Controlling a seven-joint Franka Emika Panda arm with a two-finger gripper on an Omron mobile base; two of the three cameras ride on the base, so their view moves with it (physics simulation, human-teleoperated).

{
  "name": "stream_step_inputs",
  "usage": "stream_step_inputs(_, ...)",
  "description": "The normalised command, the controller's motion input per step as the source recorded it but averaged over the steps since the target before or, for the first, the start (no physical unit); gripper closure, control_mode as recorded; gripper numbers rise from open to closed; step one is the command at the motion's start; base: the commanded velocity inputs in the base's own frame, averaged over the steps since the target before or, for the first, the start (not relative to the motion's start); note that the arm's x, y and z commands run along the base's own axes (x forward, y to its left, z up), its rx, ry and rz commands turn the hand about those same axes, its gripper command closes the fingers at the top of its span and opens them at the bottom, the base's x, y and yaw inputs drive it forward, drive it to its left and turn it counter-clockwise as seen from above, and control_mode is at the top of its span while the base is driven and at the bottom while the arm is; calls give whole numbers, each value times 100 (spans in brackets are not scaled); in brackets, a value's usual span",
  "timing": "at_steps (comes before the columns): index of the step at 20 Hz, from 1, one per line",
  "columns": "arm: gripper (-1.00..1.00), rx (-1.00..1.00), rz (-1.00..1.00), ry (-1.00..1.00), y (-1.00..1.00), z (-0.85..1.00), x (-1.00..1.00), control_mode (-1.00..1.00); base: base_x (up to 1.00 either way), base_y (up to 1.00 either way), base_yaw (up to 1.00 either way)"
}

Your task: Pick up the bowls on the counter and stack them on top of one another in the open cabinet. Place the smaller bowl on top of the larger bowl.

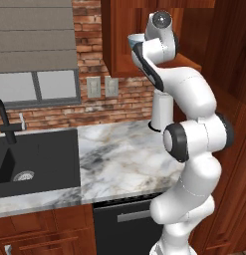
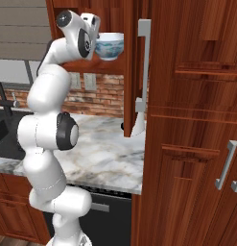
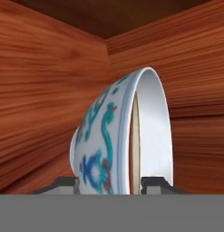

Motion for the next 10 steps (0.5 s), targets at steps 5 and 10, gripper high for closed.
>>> stream_step_inputs(5, -100, 0, 0, -3, -1, 10, -12, -100, 0, 0, 0)
stream_step_inputs(10, -100, 0, 0, -4, 0, 9, -18, -100, 0, 0, 0)
